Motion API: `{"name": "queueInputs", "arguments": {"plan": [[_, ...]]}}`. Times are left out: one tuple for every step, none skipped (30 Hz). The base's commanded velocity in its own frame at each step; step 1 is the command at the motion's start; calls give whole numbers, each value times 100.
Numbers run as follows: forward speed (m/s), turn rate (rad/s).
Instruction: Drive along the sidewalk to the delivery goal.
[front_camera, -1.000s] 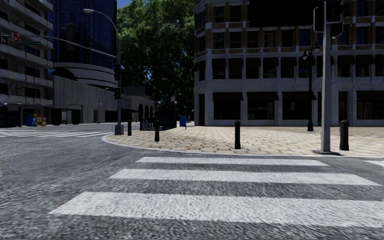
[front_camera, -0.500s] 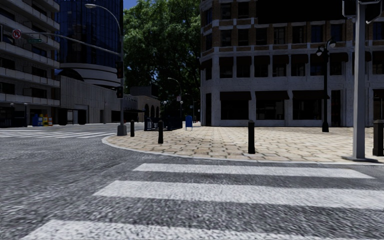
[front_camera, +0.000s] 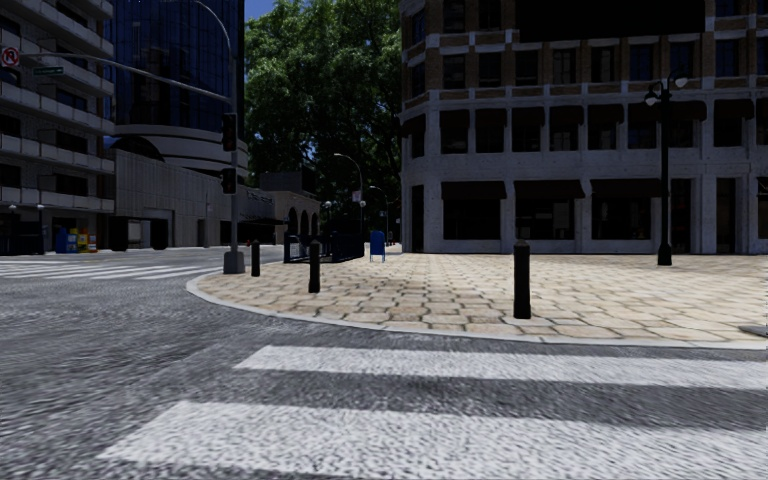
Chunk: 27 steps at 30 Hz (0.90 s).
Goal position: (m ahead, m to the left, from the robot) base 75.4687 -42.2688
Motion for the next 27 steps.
{"name": "queueInputs", "arguments": {"plan": [[125,0],[125,0],[125,0],[125,-12],[125,-35],[125,-49],[125,-52],[125,-13],[125,-13],[125,-3],[125,0],[125,0],[125,0],[125,0],[125,0],[125,0],[125,0],[125,0],[125,0],[125,0],[125,0],[125,0],[125,0],[125,0],[125,0],[125,0],[125,0]]}}
